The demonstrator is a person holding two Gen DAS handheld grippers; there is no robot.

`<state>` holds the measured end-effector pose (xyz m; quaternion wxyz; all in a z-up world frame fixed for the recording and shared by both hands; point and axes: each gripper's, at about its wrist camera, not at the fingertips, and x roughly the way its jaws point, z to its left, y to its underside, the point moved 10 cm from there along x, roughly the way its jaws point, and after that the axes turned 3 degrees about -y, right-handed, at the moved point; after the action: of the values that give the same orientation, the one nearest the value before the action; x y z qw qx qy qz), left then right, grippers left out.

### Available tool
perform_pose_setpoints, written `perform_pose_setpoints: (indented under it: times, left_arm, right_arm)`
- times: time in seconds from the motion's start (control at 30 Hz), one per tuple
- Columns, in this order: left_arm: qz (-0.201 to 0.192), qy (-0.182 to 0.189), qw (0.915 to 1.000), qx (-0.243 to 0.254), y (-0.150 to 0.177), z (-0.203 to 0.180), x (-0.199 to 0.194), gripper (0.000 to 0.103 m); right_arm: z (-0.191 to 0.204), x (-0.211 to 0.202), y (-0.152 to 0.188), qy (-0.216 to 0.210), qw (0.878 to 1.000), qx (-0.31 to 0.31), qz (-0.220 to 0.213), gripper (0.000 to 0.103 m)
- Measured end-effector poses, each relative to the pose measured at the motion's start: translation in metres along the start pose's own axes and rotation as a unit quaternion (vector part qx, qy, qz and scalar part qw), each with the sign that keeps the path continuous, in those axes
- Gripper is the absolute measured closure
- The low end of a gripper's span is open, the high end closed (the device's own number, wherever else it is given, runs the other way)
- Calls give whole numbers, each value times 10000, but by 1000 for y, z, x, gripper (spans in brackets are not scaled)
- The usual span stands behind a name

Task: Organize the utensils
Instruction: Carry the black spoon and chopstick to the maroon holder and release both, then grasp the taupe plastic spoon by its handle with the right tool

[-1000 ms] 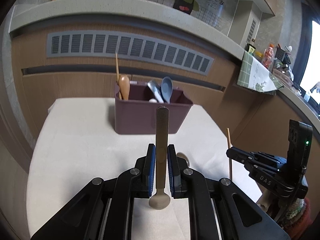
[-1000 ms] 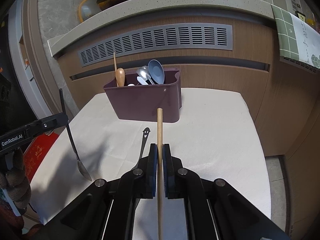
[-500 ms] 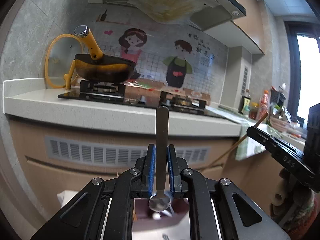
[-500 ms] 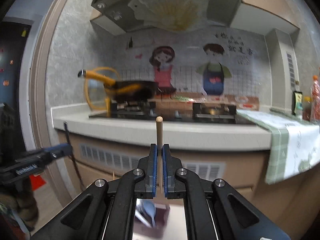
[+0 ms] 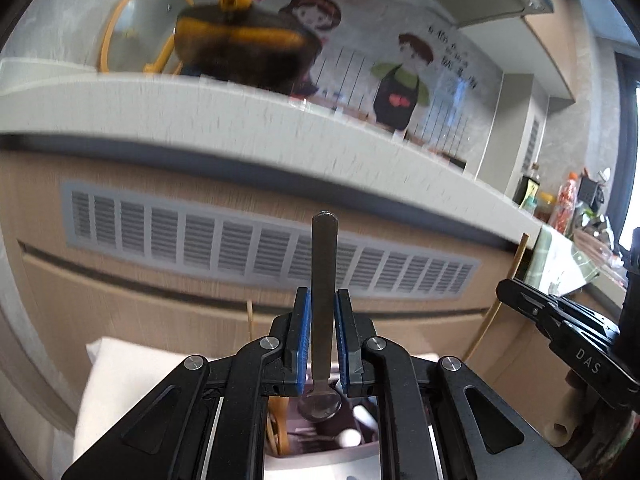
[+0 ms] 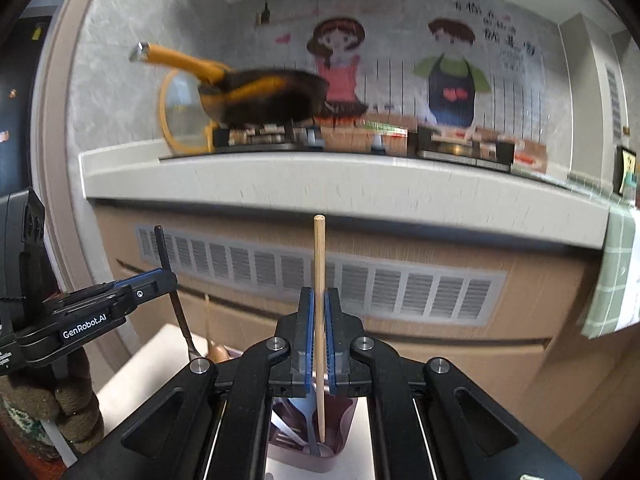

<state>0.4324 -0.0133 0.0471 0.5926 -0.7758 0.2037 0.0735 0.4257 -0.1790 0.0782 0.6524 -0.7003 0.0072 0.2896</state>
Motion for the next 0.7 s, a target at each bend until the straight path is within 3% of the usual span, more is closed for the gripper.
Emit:
perform_pose_setpoints:
  times: [0.2,0.3,0.4,0.43,0.57,0.7]
  left_arm:
    - [450,4,9989,-89,39,2,23,91]
    - [725,319,9966,-226,59,0,35,87]
    - [848,379,9955,-186,70,-2,33,78]
    - [810,373,9959,-181,70,-3,28,77]
    - [602,31,9981,-147,68,6,-4,75]
    - [844,-202,9962,-65,97,10,-32,75]
  right_arm:
    - [-4,32,33,-33,9990,125,438,98]
    - [2,51,61,-216,9953,155,928,98]
    - [6,63,90,-386,9896,252,1361,89]
    - [6,62,97,-415,9890,267,1392,83]
    - [1,39,106,-427,9906,342,1251,81]
    - [-5,9,128,-318,9900,393,1316,79]
